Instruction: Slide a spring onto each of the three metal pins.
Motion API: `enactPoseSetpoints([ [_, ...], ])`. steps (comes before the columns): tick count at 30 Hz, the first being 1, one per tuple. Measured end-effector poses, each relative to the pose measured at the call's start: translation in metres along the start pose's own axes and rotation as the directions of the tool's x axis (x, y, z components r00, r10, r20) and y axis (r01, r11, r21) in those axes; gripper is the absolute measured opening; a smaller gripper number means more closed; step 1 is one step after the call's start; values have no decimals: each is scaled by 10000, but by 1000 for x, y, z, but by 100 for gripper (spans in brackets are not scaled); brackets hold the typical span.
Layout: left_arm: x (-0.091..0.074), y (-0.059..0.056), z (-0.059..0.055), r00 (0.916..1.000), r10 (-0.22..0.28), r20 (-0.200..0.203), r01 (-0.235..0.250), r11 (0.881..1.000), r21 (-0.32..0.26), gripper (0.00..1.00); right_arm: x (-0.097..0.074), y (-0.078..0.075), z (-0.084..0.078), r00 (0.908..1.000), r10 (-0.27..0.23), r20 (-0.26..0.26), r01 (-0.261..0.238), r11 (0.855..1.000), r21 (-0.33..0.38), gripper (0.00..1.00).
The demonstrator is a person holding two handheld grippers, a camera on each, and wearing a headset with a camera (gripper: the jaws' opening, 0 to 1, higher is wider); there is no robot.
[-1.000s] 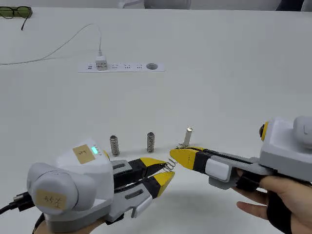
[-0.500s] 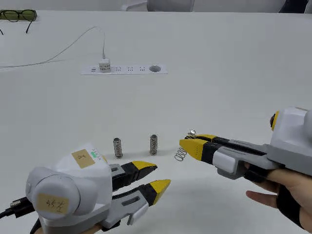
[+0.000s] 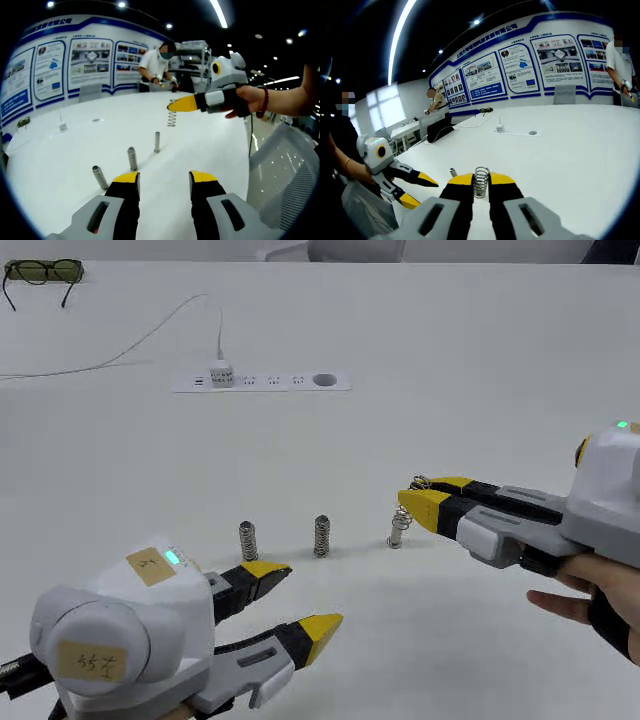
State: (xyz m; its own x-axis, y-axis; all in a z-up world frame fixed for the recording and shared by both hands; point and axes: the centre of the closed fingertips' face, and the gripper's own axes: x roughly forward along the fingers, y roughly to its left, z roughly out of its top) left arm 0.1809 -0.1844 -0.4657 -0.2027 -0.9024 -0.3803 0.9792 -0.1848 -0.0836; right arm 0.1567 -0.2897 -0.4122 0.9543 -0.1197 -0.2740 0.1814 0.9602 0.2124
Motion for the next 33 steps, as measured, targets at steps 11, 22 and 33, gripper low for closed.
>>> enactPoseSetpoints([
  [11, -6, 9, 0, 9986, 527, -96, -528, 9986, -54, 52, 11, -18, 0, 9989, -477, -19, 476, 9976, -503, 12],
  [22, -10, 24, -2, 9932, 1152, -171, -1157, 9927, -332, 66, 23, -34, -5, 9957, -911, -146, 895, 9920, -887, 12],
  [33, -11, 31, -5, 9895, 1430, -209, -1441, 9869, -726, 74, 29, -42, -13, 9919, -1234, -300, 1200, 9881, -966, 12],
])
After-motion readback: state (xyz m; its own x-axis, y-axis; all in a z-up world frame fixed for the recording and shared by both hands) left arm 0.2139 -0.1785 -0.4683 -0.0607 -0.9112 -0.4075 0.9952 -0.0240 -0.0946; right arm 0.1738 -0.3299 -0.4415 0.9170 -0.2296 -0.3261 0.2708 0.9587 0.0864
